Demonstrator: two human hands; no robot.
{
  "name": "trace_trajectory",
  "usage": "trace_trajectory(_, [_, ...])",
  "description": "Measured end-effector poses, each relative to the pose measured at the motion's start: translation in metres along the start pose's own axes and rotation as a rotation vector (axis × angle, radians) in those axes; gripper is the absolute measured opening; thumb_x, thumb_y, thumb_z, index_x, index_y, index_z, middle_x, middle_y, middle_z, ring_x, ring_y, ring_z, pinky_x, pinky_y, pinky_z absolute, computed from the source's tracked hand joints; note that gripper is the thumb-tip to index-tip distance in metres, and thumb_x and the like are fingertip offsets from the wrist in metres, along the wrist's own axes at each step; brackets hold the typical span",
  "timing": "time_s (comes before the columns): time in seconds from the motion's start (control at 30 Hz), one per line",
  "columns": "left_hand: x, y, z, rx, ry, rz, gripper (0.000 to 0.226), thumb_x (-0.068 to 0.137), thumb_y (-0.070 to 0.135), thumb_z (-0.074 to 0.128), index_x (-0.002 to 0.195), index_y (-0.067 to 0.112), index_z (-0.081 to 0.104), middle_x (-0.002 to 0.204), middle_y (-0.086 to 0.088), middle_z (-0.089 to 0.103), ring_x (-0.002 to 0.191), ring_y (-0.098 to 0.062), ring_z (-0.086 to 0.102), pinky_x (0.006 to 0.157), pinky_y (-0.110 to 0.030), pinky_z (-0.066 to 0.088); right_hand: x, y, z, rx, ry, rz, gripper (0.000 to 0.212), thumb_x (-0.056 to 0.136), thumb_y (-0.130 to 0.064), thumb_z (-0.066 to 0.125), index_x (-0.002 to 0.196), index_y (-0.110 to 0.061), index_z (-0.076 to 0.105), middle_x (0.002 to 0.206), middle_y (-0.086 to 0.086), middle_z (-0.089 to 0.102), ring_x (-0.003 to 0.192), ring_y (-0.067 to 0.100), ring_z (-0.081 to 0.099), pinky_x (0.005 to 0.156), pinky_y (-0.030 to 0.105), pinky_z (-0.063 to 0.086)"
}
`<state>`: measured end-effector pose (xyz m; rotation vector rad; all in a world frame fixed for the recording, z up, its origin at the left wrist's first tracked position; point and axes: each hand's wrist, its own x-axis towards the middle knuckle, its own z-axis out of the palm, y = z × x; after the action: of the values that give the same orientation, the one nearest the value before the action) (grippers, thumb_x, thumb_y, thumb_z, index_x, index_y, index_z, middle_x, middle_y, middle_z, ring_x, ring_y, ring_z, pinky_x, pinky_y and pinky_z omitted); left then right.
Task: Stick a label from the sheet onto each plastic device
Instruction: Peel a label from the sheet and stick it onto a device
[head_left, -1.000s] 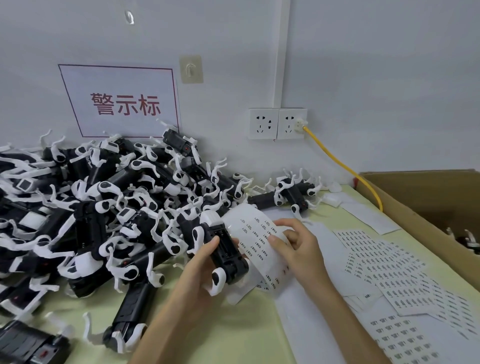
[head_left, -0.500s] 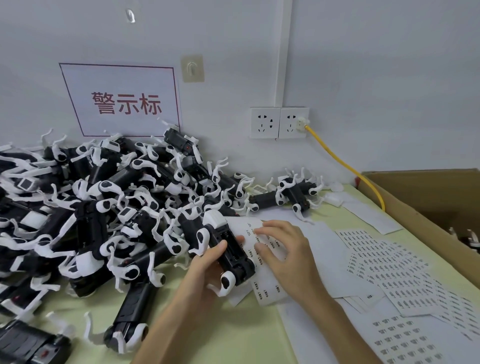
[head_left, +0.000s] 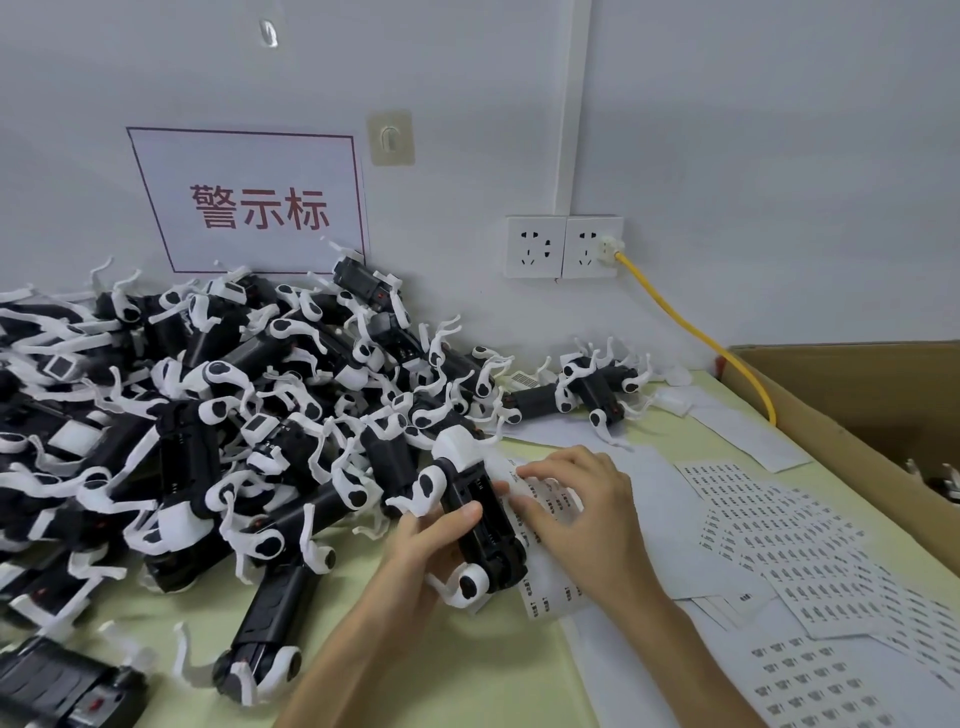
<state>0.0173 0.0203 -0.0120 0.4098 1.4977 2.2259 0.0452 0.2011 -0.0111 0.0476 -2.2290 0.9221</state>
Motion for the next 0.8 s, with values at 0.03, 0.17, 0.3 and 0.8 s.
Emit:
trace_trajectory(0.03, [-0.0006,-0.0003,0.0002,0.030,-0.006,0.005,0.054,0.069,0.038,0.080,0.117,0.015,0.076,0.123,-0.015,0.072,0.111,-0.027,0.070,0.085,-0.035,0.058,-0.0001,-0.0003,-0.0011,0.042,-0.013,-0.002,0.018,0.076,-0.024,0.086,0.092,-0.027,0.077,0.091,-0.016,0.065,0.083,0.004,0.059,0.082,0.025,0.045])
trace_trajectory(0.17, [-0.0009,-0.0028,-0.0020,0.074,-0.031,0.012,0.054,0.070,0.036,0.082,0.120,0.017,0.074,0.125,-0.016,0.071,0.117,-0.031,0.067,0.090,-0.036,0.056,0.0004,-0.0009,-0.0036,0.111,-0.016,0.005,0.013,0.078,-0.022,0.086,0.087,-0.024,0.076,0.087,-0.015,0.068,0.072,0.008,0.061,0.069,0.011,0.043])
trace_trajectory(0.3, [-0.0006,-0.0042,-0.0015,0.108,-0.054,0.034,0.052,0.072,0.033,0.082,0.121,0.019,0.072,0.125,-0.015,0.071,0.119,-0.031,0.067,0.092,-0.036,0.056,-0.0006,-0.0019,-0.0055,0.115,-0.024,0.054,0.010,0.080,-0.024,0.084,0.081,-0.025,0.074,0.081,-0.017,0.069,0.071,0.010,0.062,0.066,0.009,0.040])
trace_trajectory(0.8, [0.0014,-0.0098,-0.0047,0.192,-0.085,0.026,0.067,0.071,0.034,0.083,0.130,0.008,0.064,0.126,-0.016,0.070,0.120,-0.031,0.066,0.095,-0.039,0.056,0.0030,-0.0012,-0.0092,0.307,-0.056,0.314,0.023,0.082,-0.010,0.075,0.066,-0.027,0.071,0.068,-0.010,0.069,0.062,0.010,0.060,0.060,0.018,0.047])
